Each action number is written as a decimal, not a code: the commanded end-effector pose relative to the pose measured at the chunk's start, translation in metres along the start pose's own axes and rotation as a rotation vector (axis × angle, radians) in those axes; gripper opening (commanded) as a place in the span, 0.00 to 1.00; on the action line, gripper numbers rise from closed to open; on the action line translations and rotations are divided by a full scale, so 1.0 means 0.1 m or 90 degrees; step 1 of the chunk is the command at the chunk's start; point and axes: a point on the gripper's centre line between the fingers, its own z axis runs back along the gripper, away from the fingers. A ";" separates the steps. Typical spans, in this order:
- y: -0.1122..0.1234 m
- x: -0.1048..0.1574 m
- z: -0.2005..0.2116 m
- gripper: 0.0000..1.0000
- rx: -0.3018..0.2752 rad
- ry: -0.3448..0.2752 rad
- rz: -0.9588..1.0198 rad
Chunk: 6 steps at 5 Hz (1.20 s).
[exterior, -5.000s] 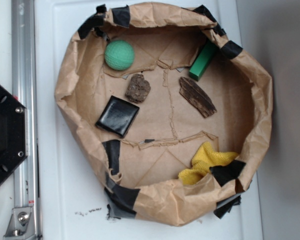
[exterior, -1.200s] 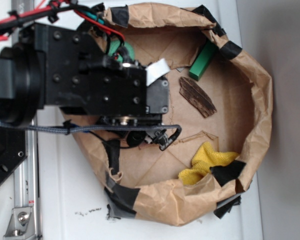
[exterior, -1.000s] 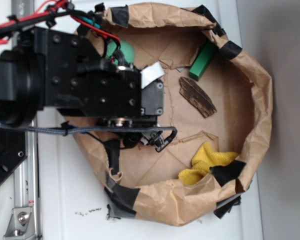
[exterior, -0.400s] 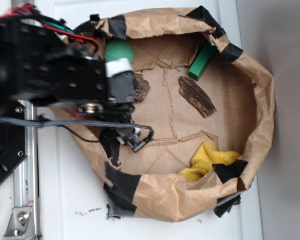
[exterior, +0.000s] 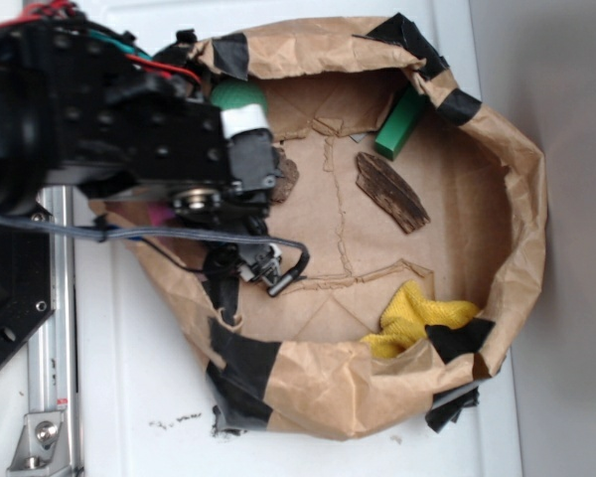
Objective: Grab the black box.
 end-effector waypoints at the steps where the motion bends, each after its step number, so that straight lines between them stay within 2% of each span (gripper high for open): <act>1: 0.08 0.18 0.10 0.00 0.026 -0.050 -0.046; 2: 0.09 0.26 0.59 0.00 0.043 -0.117 -0.169; 3: 0.11 0.31 1.11 0.00 0.043 -0.195 -0.223; 4: 0.05 0.36 1.60 0.00 0.022 -0.186 -0.276; 6: -0.04 0.46 1.64 0.00 0.060 -0.165 -0.318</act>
